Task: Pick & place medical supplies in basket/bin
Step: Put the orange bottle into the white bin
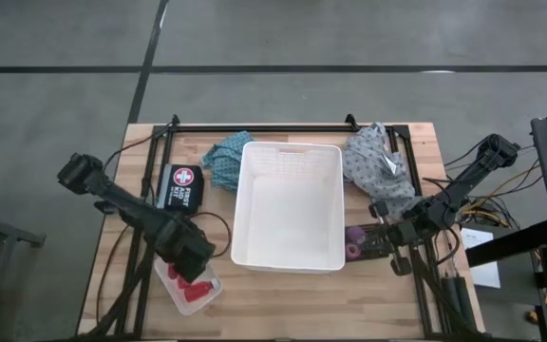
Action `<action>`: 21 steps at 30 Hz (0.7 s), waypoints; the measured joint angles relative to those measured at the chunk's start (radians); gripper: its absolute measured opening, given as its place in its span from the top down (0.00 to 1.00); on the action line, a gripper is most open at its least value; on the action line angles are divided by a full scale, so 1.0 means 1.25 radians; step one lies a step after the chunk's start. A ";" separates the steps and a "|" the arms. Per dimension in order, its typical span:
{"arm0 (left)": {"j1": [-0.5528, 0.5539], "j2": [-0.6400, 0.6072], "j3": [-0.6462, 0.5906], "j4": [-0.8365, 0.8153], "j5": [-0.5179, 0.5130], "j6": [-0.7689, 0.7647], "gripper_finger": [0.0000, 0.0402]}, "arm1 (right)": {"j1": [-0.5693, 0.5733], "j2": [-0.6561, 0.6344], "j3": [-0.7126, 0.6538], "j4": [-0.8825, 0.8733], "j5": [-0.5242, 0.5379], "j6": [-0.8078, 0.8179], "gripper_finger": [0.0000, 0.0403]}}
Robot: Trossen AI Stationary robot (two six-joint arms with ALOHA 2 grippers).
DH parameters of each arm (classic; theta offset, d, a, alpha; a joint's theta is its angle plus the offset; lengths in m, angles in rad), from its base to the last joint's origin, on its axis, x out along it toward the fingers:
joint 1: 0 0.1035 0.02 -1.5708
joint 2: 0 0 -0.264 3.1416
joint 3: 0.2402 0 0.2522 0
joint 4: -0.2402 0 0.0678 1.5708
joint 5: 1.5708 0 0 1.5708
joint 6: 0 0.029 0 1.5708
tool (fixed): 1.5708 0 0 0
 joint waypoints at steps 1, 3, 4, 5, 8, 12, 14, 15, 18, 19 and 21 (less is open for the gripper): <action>0.009 0.000 -0.013 0.007 0.009 0.007 0.64 | 0.000 0.000 0.000 0.000 0.000 0.000 0.98; 0.024 0.000 -0.037 0.035 0.024 0.029 0.64 | 0.000 0.000 0.000 0.000 0.000 0.000 0.98; 0.031 0.000 -0.050 0.046 0.034 0.037 0.64 | 0.000 0.000 0.000 0.000 0.000 0.000 0.98; 0.038 0.000 -0.063 0.056 0.045 0.042 0.64 | 0.000 0.000 0.000 0.000 0.000 0.000 0.98; 0.055 0.000 -0.094 0.092 0.070 0.056 0.64 | 0.000 0.000 0.000 0.000 0.000 0.000 0.98; 0.066 0.000 -0.113 0.106 0.082 0.061 0.64 | 0.000 0.000 0.000 0.000 0.000 0.000 0.98; 0.068 0.000 -0.113 0.107 0.082 0.061 0.64 | 0.000 0.000 0.000 0.000 0.000 0.000 0.98; 0.069 0.000 -0.113 0.110 0.082 0.061 0.64 | 0.000 0.000 0.000 0.000 0.000 0.000 0.98; 0.068 0.000 -0.112 0.123 0.083 0.061 0.63 | 0.000 0.000 0.000 0.000 0.000 0.000 0.98; 0.068 0.000 -0.112 0.122 0.082 0.061 0.62 | 0.000 0.000 0.000 0.000 0.000 0.000 0.98; 0.068 0.000 -0.112 0.122 0.082 0.061 0.60 | 0.000 0.000 0.000 0.000 0.000 0.000 0.98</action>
